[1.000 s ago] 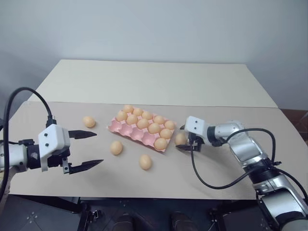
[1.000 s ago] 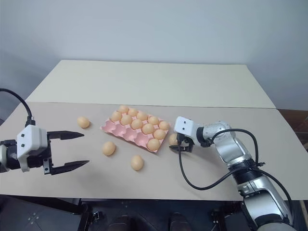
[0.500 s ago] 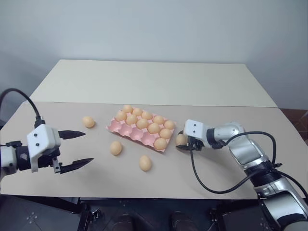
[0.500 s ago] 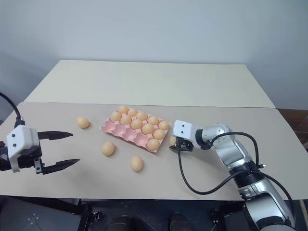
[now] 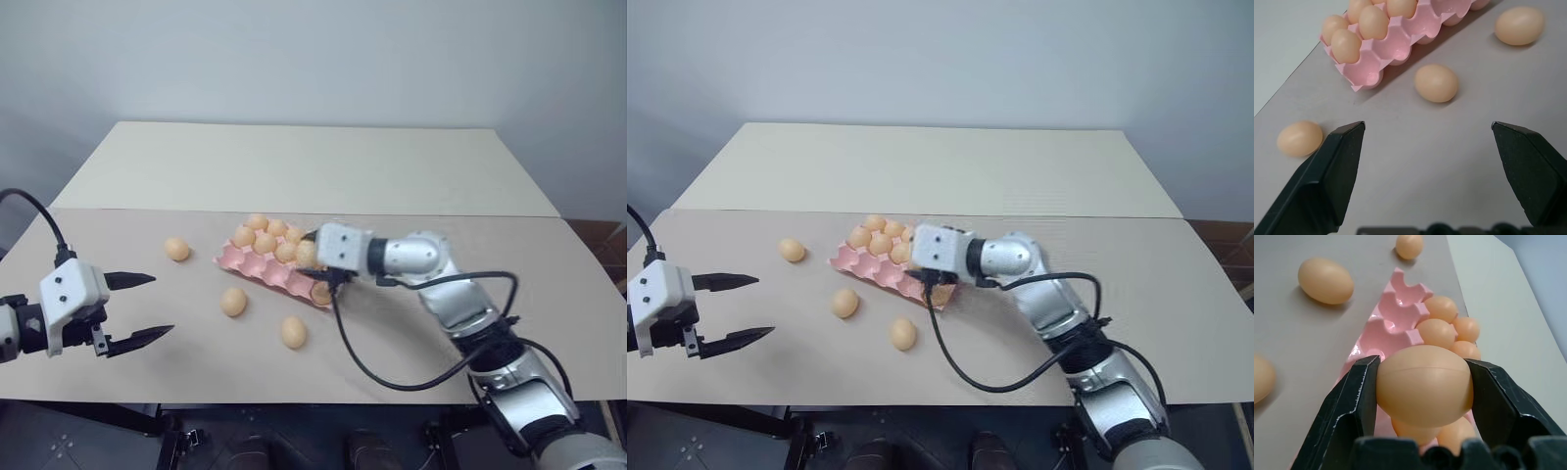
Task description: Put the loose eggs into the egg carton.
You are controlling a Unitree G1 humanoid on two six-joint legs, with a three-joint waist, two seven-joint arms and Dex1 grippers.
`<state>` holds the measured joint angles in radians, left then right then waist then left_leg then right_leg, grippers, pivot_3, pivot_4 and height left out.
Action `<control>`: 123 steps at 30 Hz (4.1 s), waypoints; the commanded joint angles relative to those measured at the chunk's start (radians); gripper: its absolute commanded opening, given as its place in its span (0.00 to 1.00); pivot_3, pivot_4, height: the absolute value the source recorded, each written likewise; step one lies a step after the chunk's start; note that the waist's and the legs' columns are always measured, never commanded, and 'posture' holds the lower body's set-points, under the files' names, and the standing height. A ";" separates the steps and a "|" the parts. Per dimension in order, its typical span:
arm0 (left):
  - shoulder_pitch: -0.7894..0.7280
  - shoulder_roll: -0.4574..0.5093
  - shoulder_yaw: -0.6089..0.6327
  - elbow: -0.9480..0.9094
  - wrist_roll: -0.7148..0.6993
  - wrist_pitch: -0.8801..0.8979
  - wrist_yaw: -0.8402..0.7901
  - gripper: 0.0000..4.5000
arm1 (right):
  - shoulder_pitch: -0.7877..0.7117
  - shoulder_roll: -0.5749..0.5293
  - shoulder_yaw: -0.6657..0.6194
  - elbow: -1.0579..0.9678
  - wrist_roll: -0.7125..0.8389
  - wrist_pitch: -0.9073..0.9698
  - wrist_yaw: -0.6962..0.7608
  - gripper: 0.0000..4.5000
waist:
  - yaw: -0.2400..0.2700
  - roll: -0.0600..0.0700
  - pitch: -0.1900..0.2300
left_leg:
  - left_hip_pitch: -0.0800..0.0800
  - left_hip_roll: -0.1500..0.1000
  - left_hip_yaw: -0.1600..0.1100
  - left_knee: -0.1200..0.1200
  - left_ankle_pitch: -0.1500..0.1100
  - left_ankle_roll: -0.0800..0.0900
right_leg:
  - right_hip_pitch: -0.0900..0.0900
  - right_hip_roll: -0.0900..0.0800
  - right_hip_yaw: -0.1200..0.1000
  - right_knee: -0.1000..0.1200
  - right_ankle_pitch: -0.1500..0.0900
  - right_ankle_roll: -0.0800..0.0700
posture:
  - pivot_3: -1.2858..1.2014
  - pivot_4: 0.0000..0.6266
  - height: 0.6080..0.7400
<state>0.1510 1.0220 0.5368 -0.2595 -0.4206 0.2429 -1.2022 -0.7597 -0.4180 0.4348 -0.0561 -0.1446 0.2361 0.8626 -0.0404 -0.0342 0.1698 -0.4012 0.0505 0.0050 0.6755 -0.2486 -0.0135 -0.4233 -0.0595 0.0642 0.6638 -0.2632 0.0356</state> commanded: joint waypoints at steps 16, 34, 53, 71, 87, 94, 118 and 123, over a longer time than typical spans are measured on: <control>0.026 -0.007 0.038 -0.037 0.003 -0.019 0.022 1.00 | 0.011 0.060 0.024 0.066 -0.088 -0.138 -0.063 1.00 | -0.004 0.000 0.000 | 0.000 0.000 0.000 0.000 0.000 0.000 | 0.000 0.000 0.000 0.000 0.000 0.000 | 0.52 0.24 1.00; 0.014 -0.012 0.034 -0.077 -0.080 0.008 -0.024 1.00 | 0.207 -0.210 -0.242 -0.456 0.302 0.339 0.216 1.00 | 0.005 0.000 0.000 | 0.000 0.000 -0.001 0.000 0.000 0.000 | 0.001 0.000 -0.002 -0.001 0.000 0.000 | 0.52 0.24 1.00; 0.029 -0.007 0.029 -0.084 -0.076 -0.005 -0.057 1.00 | 0.422 -0.488 -0.398 -0.605 0.447 0.313 0.251 1.00 | -0.002 0.000 0.000 | 0.001 0.000 -0.001 -0.001 -0.001 0.000 | 0.002 0.000 0.000 -0.001 0.000 0.000 | 0.52 0.24 1.00; 0.021 -0.001 0.005 -0.080 -0.061 -0.002 -0.061 1.00 | 0.125 -0.130 0.090 -0.368 0.250 0.369 0.082 1.00 | -0.003 0.000 0.000 | 0.000 0.000 -0.001 -0.001 0.000 0.000 | 0.000 0.000 0.000 -0.001 0.000 0.000 | 0.52 0.24 1.00; 0.063 -0.014 0.030 -0.115 -0.055 0.011 -0.032 1.00 | 0.090 -0.001 0.194 -0.188 0.115 0.315 0.067 1.00 | -0.003 0.000 0.000 | 0.000 0.000 -0.001 -0.001 0.000 0.000 | 0.000 0.000 -0.001 0.000 0.000 0.000 | 0.52 0.24 1.00; 0.057 -0.007 0.032 -0.103 -0.051 0.008 -0.025 1.00 | 0.098 -0.011 0.190 -0.205 0.112 0.319 0.103 0.63 | -0.003 0.000 0.000 | 0.001 0.000 -0.001 -0.001 0.000 0.000 | 0.000 0.000 -0.001 0.000 0.000 0.000 | 0.52 0.24 1.00; 0.063 -0.008 0.038 -0.084 -0.047 0.010 -0.020 1.00 | -0.102 0.254 0.075 0.159 -0.041 -0.016 -0.247 0.55 | -0.006 0.000 0.000 | 0.000 0.000 -0.001 -0.001 -0.001 -0.001 | 0.000 0.000 -0.001 0.000 0.000 0.000 | 0.52 0.24 1.00; 0.090 -0.012 0.065 -0.093 -0.048 0.015 -0.022 1.00 | -0.090 0.232 0.086 0.216 -0.074 -0.163 -0.233 0.55 | -0.008 0.000 0.000 | 0.000 0.000 -0.001 -0.002 -0.001 -0.001 | -0.001 0.000 -0.001 0.000 0.000 0.000 | 0.52 0.24 1.00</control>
<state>0.2378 1.0081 0.5630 -0.3363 -0.4707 0.2618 -1.2272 -0.8399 -0.1846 0.5353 0.1753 -0.2133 0.1322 0.6298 -0.0482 -0.0344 0.1699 -0.4013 0.0507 0.0041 0.6737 -0.2493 -0.0141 -0.4242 -0.0596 0.0633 0.6634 -0.2632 0.0353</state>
